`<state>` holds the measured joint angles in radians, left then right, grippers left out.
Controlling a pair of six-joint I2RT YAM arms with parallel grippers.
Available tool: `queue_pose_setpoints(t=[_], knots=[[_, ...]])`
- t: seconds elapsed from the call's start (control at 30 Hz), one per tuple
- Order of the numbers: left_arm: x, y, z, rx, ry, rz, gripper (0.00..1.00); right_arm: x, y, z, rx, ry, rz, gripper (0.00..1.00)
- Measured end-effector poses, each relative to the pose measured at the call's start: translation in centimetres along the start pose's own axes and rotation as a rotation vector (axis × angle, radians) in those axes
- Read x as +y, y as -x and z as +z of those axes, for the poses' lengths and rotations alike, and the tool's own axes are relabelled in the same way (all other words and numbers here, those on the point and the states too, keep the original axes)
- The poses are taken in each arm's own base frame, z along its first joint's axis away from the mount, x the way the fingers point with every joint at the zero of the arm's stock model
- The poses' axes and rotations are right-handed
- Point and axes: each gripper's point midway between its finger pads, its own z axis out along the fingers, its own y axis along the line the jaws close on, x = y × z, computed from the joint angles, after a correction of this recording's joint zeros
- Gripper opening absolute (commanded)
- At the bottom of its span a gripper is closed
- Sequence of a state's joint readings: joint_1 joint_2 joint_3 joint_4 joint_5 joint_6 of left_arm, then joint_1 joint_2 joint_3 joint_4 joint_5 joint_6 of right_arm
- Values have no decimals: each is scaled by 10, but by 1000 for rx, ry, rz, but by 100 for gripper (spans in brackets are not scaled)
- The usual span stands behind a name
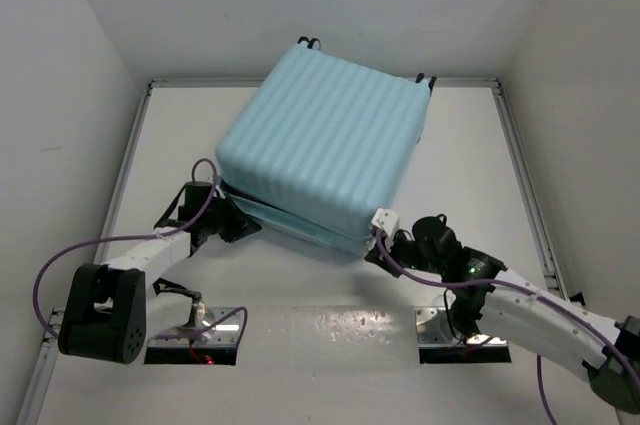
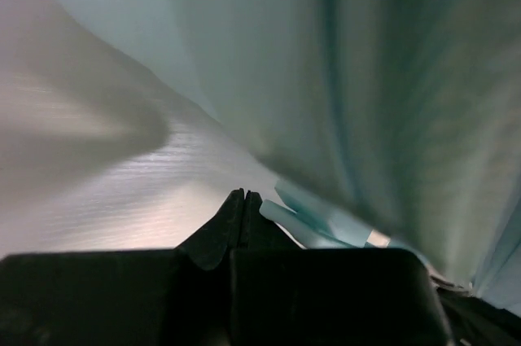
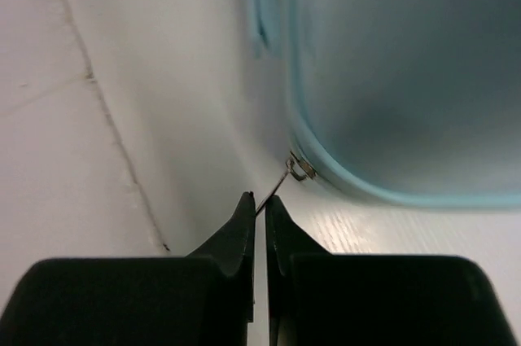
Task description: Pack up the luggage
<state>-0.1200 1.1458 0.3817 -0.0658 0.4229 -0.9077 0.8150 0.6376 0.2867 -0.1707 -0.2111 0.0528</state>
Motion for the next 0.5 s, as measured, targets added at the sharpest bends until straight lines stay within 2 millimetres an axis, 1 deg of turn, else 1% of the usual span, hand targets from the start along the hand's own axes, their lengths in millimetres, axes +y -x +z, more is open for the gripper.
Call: queue_pose_setpoints(t=[0.1,0.23,0.33,0.5], knots=[[-3,-3,3,9,-6,-4,0,19,3,11,-3,73,-22,0],[-8,-4,8,8,-16,-2,0,32,15,28,-37,102,-33,0],[-14,-8,11,3,-20,7,0,34,19,37,-49,77,-27,0],[-22,-13,14,-1,-39,30,0,34,24,45,-45,17,-27,0]])
